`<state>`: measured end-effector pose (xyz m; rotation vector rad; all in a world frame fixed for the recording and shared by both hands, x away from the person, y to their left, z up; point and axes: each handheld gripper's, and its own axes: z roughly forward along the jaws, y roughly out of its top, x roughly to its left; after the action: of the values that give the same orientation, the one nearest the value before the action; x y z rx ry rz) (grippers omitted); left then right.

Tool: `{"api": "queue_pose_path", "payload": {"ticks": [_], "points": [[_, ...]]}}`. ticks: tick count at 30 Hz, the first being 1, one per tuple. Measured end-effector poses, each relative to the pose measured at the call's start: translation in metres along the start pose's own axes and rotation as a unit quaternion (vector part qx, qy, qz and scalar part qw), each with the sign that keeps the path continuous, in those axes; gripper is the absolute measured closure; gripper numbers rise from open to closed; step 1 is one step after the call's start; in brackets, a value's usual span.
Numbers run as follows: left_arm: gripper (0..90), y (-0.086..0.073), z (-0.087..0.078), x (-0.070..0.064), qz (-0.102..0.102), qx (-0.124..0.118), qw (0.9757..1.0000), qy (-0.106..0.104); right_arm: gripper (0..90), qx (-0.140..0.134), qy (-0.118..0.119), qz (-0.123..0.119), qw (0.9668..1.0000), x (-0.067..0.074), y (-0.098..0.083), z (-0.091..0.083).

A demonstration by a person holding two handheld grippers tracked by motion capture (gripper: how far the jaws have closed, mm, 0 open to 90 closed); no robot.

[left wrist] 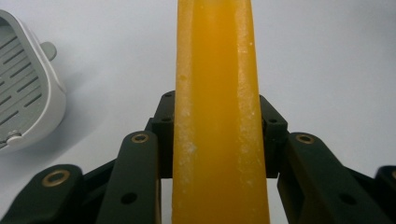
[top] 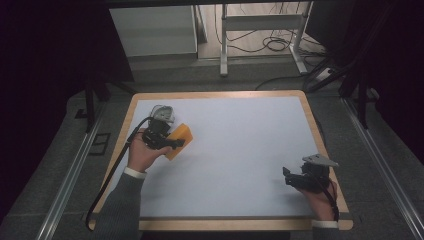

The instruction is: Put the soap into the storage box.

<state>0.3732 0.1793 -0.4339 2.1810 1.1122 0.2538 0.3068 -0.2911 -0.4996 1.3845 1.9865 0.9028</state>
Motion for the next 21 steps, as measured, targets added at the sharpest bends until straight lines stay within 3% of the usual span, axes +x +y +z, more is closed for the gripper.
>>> {"api": "queue_pose_path", "payload": {"ticks": [21], "points": [[61.1, 0.009, -0.01, 0.011, -0.009, -0.013, 0.9998, 0.007, 8.7, -0.001, -0.001, -0.001, 1.0, 0.0, 0.0, 0.0]]}}
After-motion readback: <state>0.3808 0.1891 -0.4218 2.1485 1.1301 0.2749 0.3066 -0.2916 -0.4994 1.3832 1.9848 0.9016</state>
